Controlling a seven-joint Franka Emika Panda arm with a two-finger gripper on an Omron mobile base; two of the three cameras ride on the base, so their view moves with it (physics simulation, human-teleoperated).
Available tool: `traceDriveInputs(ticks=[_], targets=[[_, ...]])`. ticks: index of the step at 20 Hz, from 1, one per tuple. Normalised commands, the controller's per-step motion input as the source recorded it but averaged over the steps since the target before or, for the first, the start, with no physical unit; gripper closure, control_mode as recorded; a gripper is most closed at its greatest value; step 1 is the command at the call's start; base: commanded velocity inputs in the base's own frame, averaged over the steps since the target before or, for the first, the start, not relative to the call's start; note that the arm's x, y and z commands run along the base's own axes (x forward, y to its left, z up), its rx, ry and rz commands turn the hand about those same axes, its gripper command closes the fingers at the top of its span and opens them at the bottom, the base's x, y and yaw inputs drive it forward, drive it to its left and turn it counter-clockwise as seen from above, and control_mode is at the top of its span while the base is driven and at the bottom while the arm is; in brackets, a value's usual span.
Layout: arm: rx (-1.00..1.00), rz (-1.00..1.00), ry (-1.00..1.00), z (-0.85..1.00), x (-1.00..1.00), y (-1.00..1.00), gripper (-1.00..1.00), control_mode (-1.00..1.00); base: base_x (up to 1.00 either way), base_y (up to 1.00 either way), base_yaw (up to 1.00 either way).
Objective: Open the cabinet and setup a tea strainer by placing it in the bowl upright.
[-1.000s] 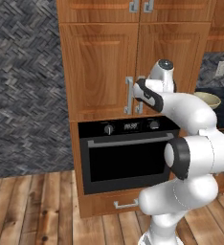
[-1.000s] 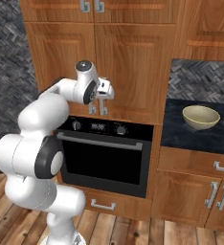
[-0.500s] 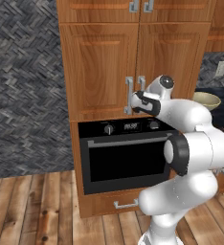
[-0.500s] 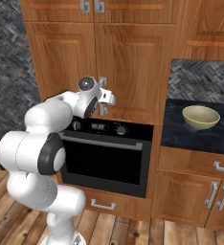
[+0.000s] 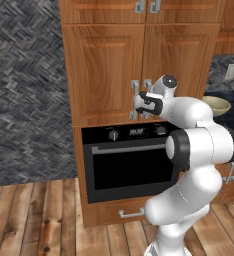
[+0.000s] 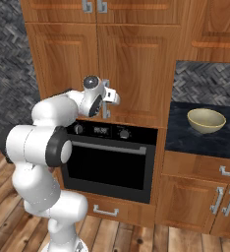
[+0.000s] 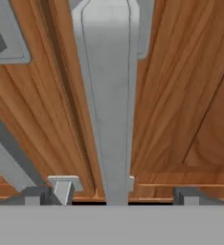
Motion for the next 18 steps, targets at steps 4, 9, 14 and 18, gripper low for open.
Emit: traceDriveInputs(ticks=[4,9,14,18], targets=[[0.0,0.0,0.01,0.0,0.42,0.0,-1.0,-1.0,0.0,0.0,0.0],[0.0,0.0,0.0,-0.04,0.34,0.0,-1.0,-1.0,0.0,0.0,0.0],[0.0,0.0,0.0,-0.08,0.34,0.0,-1.0,-1.0,0.0,0.0,0.0],[0.0,0.0,0.0,0.0,0.07,0.0,-1.0,-1.0,0.0,0.0,0.0]])
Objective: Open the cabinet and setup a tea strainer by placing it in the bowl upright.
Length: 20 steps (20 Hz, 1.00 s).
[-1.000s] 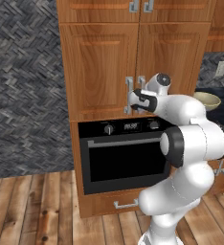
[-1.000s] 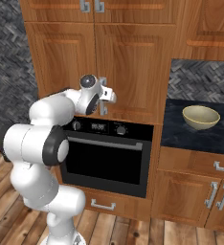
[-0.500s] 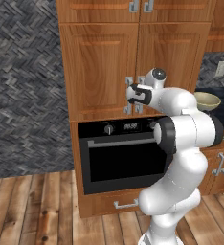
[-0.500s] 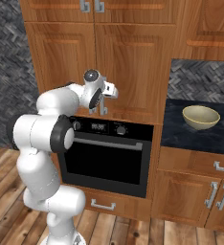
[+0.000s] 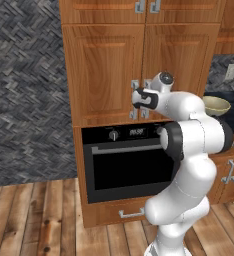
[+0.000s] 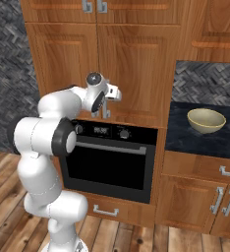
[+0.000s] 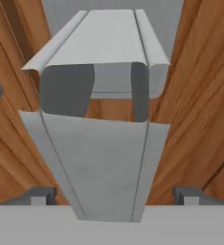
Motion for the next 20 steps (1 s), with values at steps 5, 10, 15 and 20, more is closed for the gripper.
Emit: traceDriveInputs(ticks=[5,10,15,20], targets=[[0.0,0.0,0.01,0.0,0.04,0.0,1.0,-1.0,0.0,0.0,0.0],[-0.05,0.0,0.11,-0.11,0.01,0.08,1.0,-1.0,0.0,0.0,0.0],[-0.08,-0.09,0.07,-0.01,0.0,-0.15,1.0,-1.0,0.0,0.0,0.0],[0.0,-0.17,0.02,0.01,-0.19,-0.68,1.0,-1.0,0.0,0.0,0.0]])
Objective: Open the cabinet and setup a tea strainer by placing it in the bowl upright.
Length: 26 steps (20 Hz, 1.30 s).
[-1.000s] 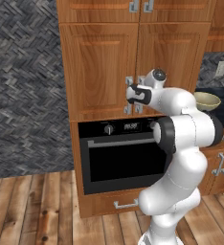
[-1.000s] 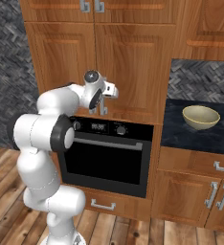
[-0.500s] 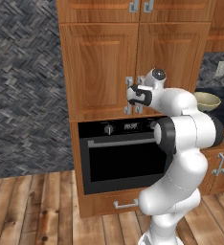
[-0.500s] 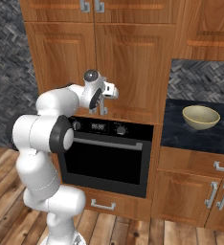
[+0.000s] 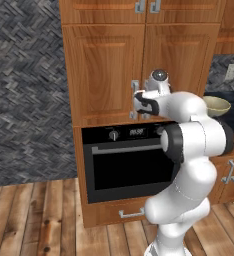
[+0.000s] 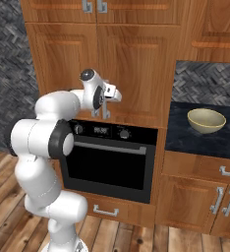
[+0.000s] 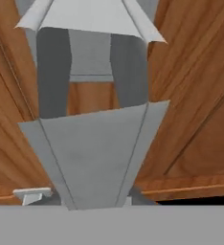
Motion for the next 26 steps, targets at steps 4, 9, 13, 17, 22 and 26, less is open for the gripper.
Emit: traceDriveInputs(ticks=[4,9,13,17,22,26], targets=[[0.04,-0.21,-0.05,0.0,-0.49,-0.9,1.0,-1.0,0.0,0.0,0.0],[0.09,-0.19,-0.07,0.0,-0.59,-0.99,1.0,-1.0,0.0,0.0,0.0],[0.12,-0.15,-0.05,0.0,-0.67,-1.0,1.0,-1.0,0.0,0.0,0.0],[0.14,-0.11,-0.03,-0.01,-0.74,-1.0,1.0,-1.0,0.0,0.0,0.0],[0.14,-0.09,-0.03,-0.01,-0.87,-1.0,1.0,-1.0,0.0,0.0,0.0],[0.14,-0.09,0.0,-0.01,-0.8,-1.0,1.0,-1.0,0.0,0.0,0.0]])
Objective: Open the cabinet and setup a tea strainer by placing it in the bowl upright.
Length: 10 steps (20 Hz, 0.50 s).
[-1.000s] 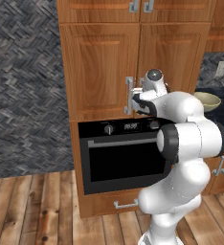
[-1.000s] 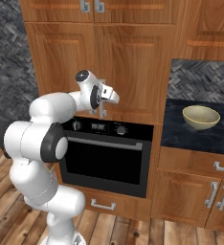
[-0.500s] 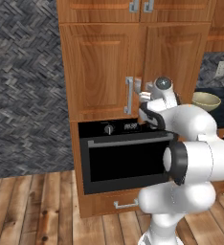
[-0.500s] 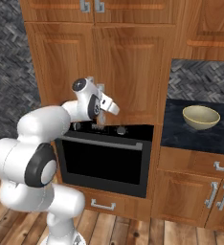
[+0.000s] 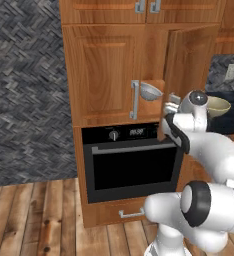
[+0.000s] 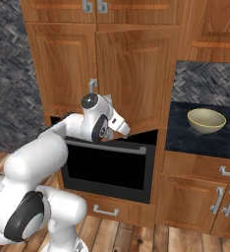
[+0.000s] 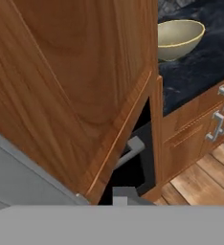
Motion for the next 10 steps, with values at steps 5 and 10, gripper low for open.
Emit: traceDriveInputs(ticks=[5,10], targets=[[0.13,-0.09,-0.02,-0.05,-0.75,-1.0,1.0,-1.0,0.0,0.0,0.0],[0.06,-0.06,0.0,-0.02,-0.24,-0.69,-1.0,-1.0,0.0,0.0,0.0]])
